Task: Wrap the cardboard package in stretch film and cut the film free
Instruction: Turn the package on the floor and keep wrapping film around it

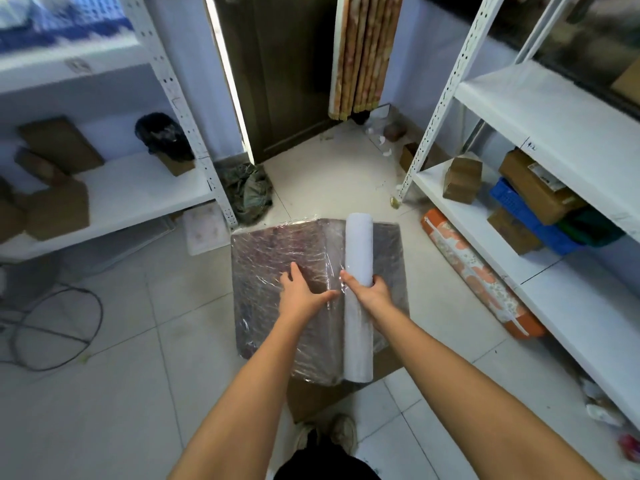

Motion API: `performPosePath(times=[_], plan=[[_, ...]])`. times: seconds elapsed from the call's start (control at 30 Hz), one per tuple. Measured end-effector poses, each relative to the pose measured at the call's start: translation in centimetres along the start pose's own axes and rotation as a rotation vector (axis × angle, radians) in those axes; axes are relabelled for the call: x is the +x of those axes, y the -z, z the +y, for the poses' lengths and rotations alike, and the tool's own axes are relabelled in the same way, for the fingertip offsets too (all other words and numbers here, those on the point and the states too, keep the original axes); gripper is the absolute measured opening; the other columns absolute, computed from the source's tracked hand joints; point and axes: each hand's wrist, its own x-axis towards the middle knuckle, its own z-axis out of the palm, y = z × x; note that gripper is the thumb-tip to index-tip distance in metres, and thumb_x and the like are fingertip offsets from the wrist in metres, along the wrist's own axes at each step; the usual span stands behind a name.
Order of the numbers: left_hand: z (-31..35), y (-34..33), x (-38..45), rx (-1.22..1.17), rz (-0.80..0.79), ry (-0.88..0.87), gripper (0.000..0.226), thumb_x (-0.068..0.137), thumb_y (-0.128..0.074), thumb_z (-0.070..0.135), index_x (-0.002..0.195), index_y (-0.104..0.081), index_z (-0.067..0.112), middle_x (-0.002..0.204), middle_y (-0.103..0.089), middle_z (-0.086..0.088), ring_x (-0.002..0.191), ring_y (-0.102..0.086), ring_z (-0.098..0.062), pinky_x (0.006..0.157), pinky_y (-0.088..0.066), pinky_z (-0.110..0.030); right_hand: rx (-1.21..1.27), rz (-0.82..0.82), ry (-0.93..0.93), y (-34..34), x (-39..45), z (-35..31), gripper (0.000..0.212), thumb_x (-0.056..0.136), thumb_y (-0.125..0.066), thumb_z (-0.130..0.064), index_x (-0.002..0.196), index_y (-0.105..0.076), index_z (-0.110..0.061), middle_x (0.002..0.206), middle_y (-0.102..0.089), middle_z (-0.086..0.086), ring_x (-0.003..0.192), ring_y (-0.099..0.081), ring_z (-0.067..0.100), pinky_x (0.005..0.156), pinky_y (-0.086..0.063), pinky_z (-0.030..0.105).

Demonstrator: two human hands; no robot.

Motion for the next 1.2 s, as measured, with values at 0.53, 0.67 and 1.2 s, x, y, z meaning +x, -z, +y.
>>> performPosePath(times=[0.53, 0.67, 1.2], plan=[[-2.3, 0.8, 0.1, -0.189, -0.049, -0.014, 0.112, 0.077, -0.077, 0.041, 0.154, 0.002, 0.019, 0.160, 0.007, -0.011, 0.147, -0.004, -0.032, 0.117, -0.013, -0.044, -0.197, -0.052, 0.105, -0.8, -3.3, 2.0, 0.082, 0.070, -0.083, -0.031, 0.131, -0.035, -0.006, 0.122, -0.050, 0.006, 0.105, -0.051, 0.018, 0.085, -0.045, 0.030], [-2.2, 0.5, 0.8, -0.171, -0.089, -0.038, 0.113, 0.075, -0.079, 0.040, 0.154, 0.001, 0.020, 0.161, 0.006, -0.009, 0.147, 0.000, -0.031, 0.119, -0.012, -0.046, -0.191, -0.038, 0.063, 0.4, -2.4, 2.2, 0.085, 0.070, -0.083, -0.027, 0.132, -0.029, -0.006, 0.127, -0.046, 0.009, 0.115, -0.049, 0.024, 0.092, -0.045, 0.036], [1.0, -1.3, 2.0, -0.232, -0.021, -0.039, 0.108, 0.072, -0.081, 0.029, 0.150, -0.008, 0.043, 0.160, -0.003, -0.011, 0.143, -0.022, -0.036, 0.113, -0.029, -0.050, -0.117, -0.397, -0.068, 4.7, 3.2, 2.4, 0.092, 0.073, -0.079, -0.026, 0.142, -0.021, -0.013, 0.136, -0.043, 0.011, 0.123, -0.046, 0.029, 0.103, -0.042, 0.051]])
